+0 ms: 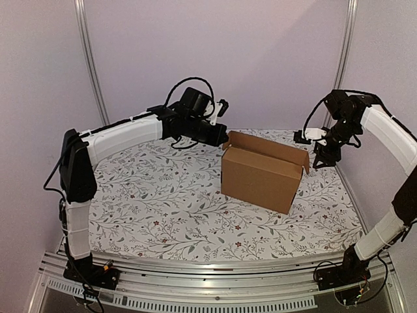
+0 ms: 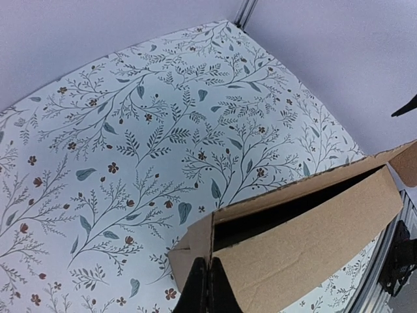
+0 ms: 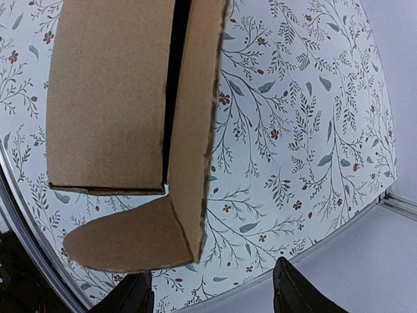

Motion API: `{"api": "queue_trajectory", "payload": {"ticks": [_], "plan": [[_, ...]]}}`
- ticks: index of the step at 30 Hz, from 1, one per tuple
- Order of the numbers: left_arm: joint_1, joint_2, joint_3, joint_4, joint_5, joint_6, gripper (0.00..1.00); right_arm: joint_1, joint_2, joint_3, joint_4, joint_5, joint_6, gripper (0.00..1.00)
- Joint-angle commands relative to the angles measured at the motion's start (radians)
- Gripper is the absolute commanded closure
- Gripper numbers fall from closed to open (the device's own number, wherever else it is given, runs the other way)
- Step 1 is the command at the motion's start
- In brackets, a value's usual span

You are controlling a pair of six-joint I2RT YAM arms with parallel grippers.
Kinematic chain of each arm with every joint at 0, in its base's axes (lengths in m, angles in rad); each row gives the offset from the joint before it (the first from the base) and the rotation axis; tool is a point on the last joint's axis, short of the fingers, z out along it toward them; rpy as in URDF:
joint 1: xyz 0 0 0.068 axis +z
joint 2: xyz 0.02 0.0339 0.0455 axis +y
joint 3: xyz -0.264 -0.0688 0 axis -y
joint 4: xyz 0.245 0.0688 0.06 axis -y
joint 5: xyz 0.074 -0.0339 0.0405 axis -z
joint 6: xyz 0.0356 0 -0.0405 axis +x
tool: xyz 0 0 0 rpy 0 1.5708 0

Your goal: Fold the paper box

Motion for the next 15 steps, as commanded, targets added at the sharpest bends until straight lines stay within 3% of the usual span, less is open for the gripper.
{"api": "queue_trajectory", "payload": {"ticks": [1,7,15], "plan": [[-0.021,0.048,-0.001,-0.148,0.047,0.001,1.00,-0.001,0.017,0.021,0.013,-0.110,-0.059,0.39],[-0.021,0.072,0.058,-0.204,0.056,-0.008,1.00,0.011,-0.022,0.011,-0.013,-0.213,-0.076,0.43],[-0.028,0.090,0.082,-0.220,0.061,-0.058,0.97,0.023,-0.031,-0.039,-0.032,-0.236,-0.077,0.46]]}}
